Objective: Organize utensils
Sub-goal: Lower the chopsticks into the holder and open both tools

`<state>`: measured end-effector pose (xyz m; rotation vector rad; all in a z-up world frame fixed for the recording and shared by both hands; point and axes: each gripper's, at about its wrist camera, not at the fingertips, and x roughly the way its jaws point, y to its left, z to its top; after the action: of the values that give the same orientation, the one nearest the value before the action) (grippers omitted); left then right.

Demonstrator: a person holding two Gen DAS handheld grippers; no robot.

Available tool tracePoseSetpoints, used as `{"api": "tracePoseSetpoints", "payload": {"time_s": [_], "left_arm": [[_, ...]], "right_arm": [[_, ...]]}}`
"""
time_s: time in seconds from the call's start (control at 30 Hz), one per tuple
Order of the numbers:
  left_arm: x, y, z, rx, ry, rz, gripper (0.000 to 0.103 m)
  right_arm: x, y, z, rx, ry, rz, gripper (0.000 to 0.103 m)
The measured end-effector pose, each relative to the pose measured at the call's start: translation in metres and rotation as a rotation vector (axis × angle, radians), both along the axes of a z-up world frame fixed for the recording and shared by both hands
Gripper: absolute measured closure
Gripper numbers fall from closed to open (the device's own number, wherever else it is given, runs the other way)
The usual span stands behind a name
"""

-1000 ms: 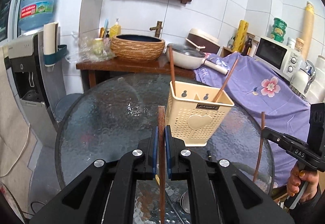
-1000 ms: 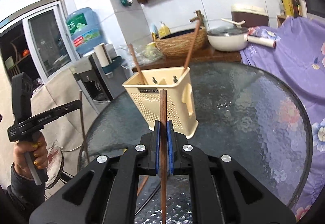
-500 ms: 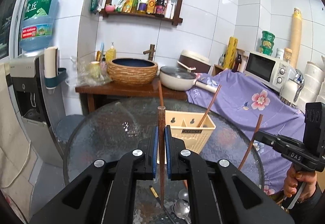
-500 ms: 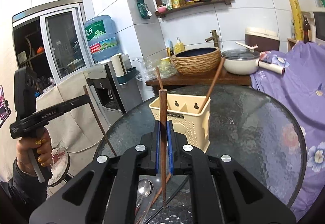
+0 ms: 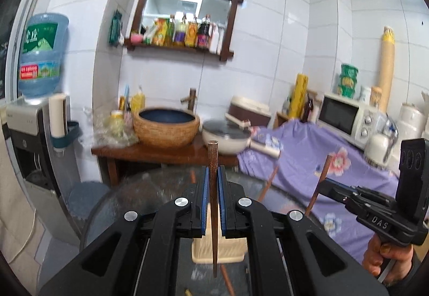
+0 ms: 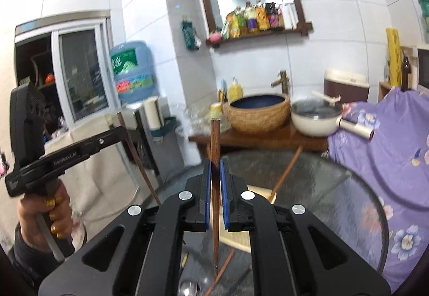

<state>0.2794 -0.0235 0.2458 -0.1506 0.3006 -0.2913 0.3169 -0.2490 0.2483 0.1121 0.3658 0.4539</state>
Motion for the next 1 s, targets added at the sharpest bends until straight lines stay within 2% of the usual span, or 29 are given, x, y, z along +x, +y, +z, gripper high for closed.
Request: {"api": "tracePoseSetpoints", "payload": {"time_s": [0.2,0.4,0.5,0.77,1.0], "left_arm": [[0.023,-0.012,0.035,-0.015,-0.088,0.073,0.097],[0.056,-0.022,0.032,-0.049,-0.094,0.125,0.097],[0.071,-0.029,0.014,-0.042,-0.074,0.132,0.097],[0.094,-0.031,-0.049,-0.041,0.028,0.142,0.097],[0.105,-0.03,-0.092,-0.037,0.122,0.128,0.097]], "right_arm": [[0.031,0.002,0.037,0.013,-0.083,-0.087,0.096],[0.058,0.003,0.037,0.011,-0.142,-0.167,0.096],[0.07,0.004,0.024,0.005,-0.138,-0.193,0.096],[0.097,0.001,-0.039,0.015,-0.017,-0.21,0.096],[0.105,0.001,-0.071,0.029,0.046,-0.212,0.096]]}}
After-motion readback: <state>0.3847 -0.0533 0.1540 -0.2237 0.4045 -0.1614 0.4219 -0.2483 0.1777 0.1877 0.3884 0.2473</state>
